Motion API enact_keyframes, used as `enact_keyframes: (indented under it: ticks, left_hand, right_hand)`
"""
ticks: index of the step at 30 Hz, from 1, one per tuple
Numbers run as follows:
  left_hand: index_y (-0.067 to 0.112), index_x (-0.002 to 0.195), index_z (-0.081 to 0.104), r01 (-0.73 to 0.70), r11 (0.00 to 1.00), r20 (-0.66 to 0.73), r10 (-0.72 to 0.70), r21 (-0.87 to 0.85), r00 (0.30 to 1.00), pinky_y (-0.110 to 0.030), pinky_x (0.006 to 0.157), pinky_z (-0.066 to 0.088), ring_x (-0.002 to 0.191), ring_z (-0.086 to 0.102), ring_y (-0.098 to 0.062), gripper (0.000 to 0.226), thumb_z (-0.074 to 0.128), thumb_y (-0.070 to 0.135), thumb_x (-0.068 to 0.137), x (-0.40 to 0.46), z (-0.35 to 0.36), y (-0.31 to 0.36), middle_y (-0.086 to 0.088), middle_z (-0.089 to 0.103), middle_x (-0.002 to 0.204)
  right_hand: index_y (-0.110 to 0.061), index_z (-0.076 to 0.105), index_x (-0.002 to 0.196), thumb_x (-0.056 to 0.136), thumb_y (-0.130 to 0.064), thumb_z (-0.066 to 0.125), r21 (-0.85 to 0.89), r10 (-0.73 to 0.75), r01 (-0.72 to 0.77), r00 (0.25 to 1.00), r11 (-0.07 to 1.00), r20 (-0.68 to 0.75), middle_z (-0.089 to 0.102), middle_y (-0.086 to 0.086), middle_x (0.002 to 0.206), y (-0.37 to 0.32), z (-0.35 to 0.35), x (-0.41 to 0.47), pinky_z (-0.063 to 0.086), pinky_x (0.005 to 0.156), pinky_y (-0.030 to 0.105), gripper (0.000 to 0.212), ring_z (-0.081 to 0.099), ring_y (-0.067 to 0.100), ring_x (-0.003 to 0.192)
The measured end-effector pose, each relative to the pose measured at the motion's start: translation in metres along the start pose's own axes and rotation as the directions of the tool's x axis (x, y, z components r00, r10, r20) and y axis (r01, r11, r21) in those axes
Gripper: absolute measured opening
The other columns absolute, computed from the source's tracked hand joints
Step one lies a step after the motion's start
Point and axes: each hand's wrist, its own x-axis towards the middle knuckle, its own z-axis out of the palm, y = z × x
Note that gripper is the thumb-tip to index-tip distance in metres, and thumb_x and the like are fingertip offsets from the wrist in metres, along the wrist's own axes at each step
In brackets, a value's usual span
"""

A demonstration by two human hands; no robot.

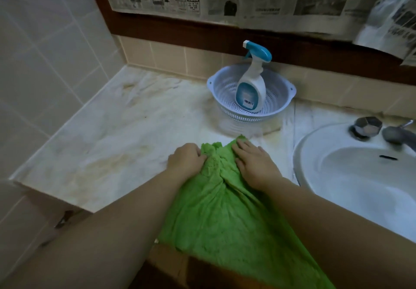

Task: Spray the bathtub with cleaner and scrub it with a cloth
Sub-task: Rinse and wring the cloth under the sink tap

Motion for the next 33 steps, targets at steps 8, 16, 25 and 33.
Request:
enact_keyframes:
  ticks: [8,16,25,33]
  left_hand:
    - [0.019,0.106,0.067,0.114,0.992,-0.255,-0.095,0.06,0.962,-0.042,0.081,0.049,0.104,0.056,-0.033,0.021,0.059,0.037,0.098,0.024,-0.038,-0.072,-0.007,0.059,0.106]
    - [0.017,0.098,0.054,0.167,0.985,-0.309,-0.148,0.038,0.94,-0.045,0.081,0.049,0.101,0.055,-0.036,0.007,0.056,0.023,0.093,0.025,-0.063,-0.095,-0.01,0.058,0.105]
    - [0.011,0.132,0.058,0.016,0.999,-0.018,-0.015,0.035,1.0,-0.031,0.086,0.042,0.115,0.056,-0.029,0.042,0.068,0.02,0.092,0.046,-0.077,-0.066,-0.009,0.06,0.128]
    - [0.015,0.098,0.074,-0.192,0.973,-0.083,0.204,0.129,0.975,-0.031,0.075,0.04,0.091,0.056,-0.024,0.012,0.071,0.025,0.091,0.06,-0.106,-0.049,-0.004,0.065,0.097]
  right_hand:
    - [-0.021,0.014,0.165,0.109,-0.046,0.022,-0.09,0.331,-0.334,0.943,0.938,-0.046,0.007,0.002,0.173,0.047,-0.006,0.005,0.006,0.126,0.054,0.062,0.005,0.019,0.159]
    - [-0.002,0.056,0.136,0.106,-0.031,0.036,-0.067,0.394,-0.408,0.906,0.911,-0.157,0.037,0.023,0.157,0.054,-0.02,0.018,0.042,0.111,0.05,0.047,0.042,0.04,0.137]
    - [-0.015,0.052,0.123,0.092,-0.014,0.05,-0.139,0.431,-0.435,0.9,0.889,-0.063,0.059,0.012,0.117,0.052,-0.049,0.03,0.043,0.092,0.051,0.031,0.047,0.036,0.113]
    - [-0.02,0.064,0.102,0.087,-0.019,0.064,0.041,0.343,-0.341,0.933,0.939,-0.112,0.064,0.005,0.105,0.068,-0.079,0.021,0.048,0.089,0.045,0.015,0.052,0.029,0.107]
